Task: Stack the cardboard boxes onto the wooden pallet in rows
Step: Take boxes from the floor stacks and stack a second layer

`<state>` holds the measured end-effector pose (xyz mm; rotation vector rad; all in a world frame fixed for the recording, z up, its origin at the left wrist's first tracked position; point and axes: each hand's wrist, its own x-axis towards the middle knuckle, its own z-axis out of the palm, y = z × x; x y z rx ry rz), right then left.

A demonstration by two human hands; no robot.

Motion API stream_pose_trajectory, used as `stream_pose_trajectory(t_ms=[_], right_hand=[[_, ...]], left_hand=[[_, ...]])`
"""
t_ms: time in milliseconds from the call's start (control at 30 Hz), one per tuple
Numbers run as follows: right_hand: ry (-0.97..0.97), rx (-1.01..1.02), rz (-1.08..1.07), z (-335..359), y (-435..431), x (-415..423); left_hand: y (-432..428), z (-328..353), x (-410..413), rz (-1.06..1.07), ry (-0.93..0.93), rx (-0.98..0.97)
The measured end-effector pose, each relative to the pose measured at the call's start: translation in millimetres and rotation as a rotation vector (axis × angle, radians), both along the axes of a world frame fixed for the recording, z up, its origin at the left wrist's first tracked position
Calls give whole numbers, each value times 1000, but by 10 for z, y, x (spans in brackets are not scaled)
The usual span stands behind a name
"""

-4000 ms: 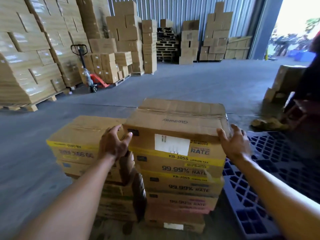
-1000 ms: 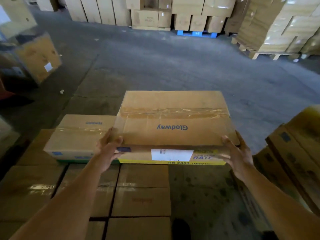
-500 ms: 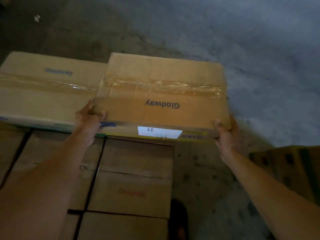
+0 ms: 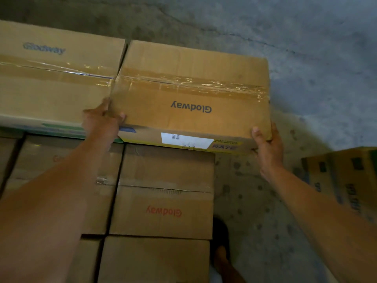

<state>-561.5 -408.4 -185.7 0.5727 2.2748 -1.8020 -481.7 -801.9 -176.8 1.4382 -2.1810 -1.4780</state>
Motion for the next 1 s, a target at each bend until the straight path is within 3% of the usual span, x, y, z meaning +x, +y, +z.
stream_pose_trajectory(t_ms=[433,767,1000], right_hand=[[31,70,49,-89,-82,4],[-13,58,99,-238,-178,-24],[-84,199,202,-123,-129,-49]], left_hand=[[55,-57,52,-81,-90,-265],[-34,-22,105,-119,-176,-343],[41,177,100,-258,-326,-466]])
